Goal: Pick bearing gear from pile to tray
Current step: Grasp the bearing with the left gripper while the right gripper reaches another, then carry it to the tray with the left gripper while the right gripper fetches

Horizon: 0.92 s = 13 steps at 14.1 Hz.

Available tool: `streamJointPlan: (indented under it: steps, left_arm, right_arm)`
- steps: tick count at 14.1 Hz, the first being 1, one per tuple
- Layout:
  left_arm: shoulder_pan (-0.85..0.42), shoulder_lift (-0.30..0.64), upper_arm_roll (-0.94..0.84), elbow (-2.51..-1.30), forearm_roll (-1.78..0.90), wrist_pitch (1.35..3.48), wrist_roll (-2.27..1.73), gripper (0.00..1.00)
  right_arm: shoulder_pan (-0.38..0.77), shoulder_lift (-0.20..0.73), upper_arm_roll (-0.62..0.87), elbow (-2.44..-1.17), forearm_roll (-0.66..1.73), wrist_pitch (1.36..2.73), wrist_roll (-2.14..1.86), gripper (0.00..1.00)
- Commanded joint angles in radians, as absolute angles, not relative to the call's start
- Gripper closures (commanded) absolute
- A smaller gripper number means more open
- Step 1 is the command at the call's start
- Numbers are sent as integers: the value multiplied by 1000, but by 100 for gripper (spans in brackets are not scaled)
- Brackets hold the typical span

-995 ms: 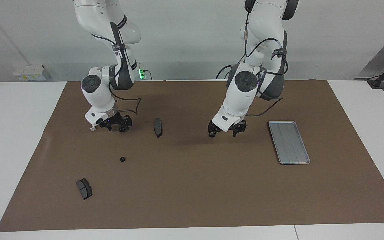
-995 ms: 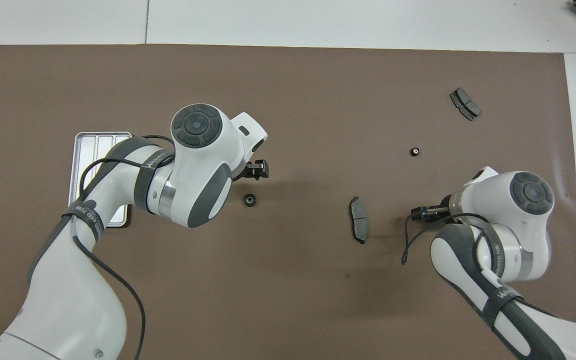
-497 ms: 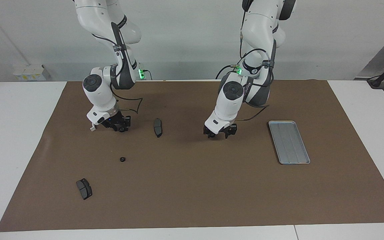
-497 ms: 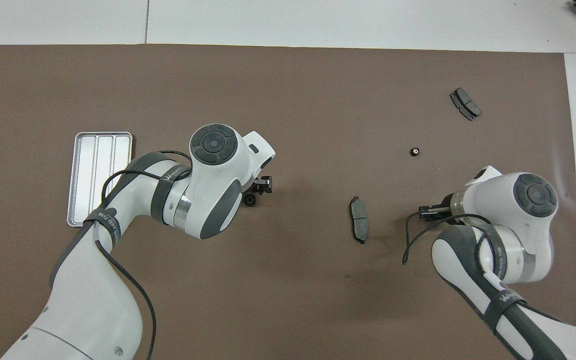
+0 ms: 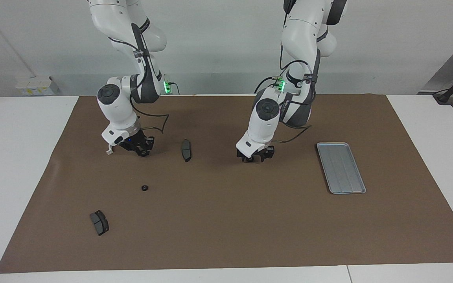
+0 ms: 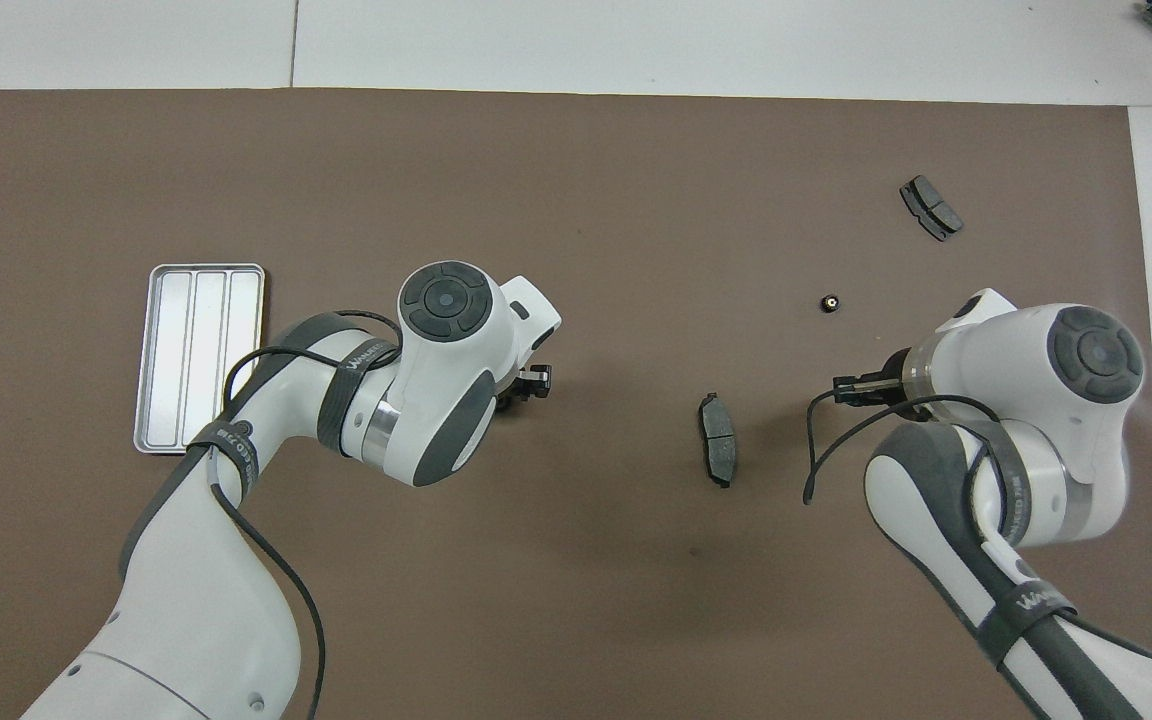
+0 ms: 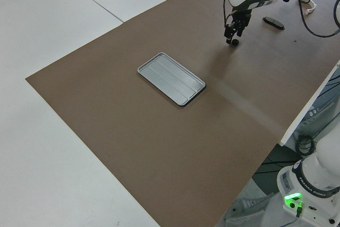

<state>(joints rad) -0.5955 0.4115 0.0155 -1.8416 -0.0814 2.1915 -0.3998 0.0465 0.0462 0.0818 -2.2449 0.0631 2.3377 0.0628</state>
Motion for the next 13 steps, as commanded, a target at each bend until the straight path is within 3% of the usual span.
streamJointPlan:
  steps: [1,13]
  left_arm:
    - [-615,408,29,-1862,-81,2220,-407,31]
    - [-600,405,31,-1849,-81,2206,-379,75]
  right_arm:
    - [86,55,86,-2212,91,2319,132,100]
    - [212,136,86,-2088,94,2310,363,100]
